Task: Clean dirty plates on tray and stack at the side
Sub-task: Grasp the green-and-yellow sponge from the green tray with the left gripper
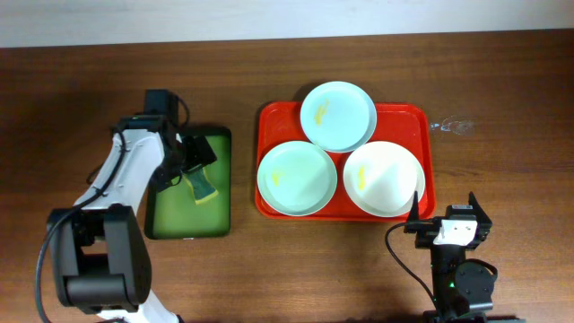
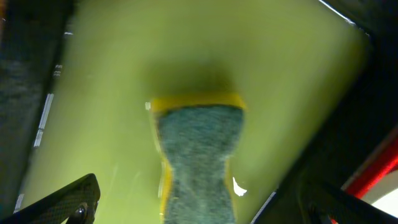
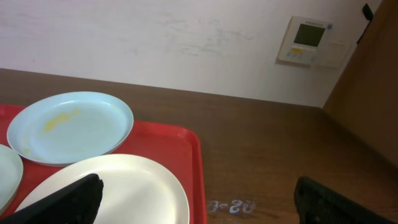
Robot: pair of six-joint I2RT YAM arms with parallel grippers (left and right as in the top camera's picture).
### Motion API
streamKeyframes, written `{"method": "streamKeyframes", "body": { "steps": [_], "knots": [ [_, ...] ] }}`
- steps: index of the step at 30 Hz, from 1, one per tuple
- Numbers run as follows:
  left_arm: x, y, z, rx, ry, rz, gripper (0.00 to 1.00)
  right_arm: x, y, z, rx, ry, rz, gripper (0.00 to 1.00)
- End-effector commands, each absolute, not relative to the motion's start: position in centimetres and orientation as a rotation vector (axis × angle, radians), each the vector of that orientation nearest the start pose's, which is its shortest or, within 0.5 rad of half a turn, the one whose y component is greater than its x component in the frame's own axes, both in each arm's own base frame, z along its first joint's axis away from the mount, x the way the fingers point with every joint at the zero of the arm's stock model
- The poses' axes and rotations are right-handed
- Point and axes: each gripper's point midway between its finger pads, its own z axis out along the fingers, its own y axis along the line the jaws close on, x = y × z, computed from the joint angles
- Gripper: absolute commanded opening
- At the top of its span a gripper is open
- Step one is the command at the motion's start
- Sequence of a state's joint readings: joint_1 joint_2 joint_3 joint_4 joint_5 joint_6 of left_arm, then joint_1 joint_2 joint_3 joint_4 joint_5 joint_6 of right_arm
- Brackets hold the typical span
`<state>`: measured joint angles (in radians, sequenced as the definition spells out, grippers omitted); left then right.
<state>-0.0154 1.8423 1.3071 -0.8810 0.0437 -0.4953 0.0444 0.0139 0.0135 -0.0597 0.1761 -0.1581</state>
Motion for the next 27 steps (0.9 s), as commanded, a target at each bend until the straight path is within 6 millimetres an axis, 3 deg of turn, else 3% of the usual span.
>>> {"method": "streamKeyframes", "body": {
  "steps": [1,4,7,8,9,10,11,13,14,17,20,23,26,27],
  "knots": [
    [37.5,-2.0,5.0,-0.686,2.902,-0.095,0.99,24.4,-2.4,15.9,-0.013,1.641,-0.248,0.99],
    [37.6,-2.2,3.8,-0.681,2.909,-0.094,0.99,24.4,-2.4,15.9,-0.013,1.641,-0.248,0.99],
    [37.2,-1.7,0.9,-0.712,2.969,-0.055,0.99,24.4,-2.4,15.9,-0.013,1.641,-0.248,0.99],
    [37.0,-1.5,0.1,-0.722,2.987,-0.047,0.90,24.4,-2.4,15.9,-0.013,1.641,-0.248,0.99],
    [36.5,-1.6,-0.6,-0.729,3.015,-0.040,0.67,24.4,-2.4,15.9,-0.013,1.641,-0.248,0.98],
    [36.1,-1.6,-0.7,-0.716,3.036,-0.033,0.53,24.4,-2.4,15.9,-0.013,1.641,-0.248,0.98],
    [36.0,-1.6,-0.7,-0.717,3.042,-0.030,0.47,24.4,-2.4,15.9,-0.013,1.641,-0.248,0.99],
    [35.7,-1.5,-0.8,-0.721,3.054,-0.020,0.07,24.4,-2.4,15.9,-0.013,1.641,-0.248,0.99],
    [35.4,-1.5,-0.7,-0.723,3.063,-0.016,0.00,24.4,-2.4,15.9,-0.013,1.641,-0.248,0.98],
    [35.0,-1.4,0.6,-0.733,3.104,0.004,0.00,24.4,-2.4,15.9,-0.013,1.641,-0.248,0.98],
    [37.8,-1.6,7.8,-0.679,3.082,-0.012,0.00,24.4,-2.4,15.9,-0.013,1.641,-0.248,0.99],
    [38.6,-1.6,12.2,-0.671,3.056,-0.022,0.00,24.4,-2.4,15.9,-0.013,1.641,-0.248,0.98],
    [37.7,-0.9,9.4,-0.671,3.088,0.053,0.00,24.4,-2.4,15.9,-0.013,1.641,-0.248,0.99],
    [36.9,-0.9,5.6,-0.675,3.107,0.061,0.00,24.4,-2.4,15.9,-0.013,1.641,-0.248,0.98]
  ]
}}
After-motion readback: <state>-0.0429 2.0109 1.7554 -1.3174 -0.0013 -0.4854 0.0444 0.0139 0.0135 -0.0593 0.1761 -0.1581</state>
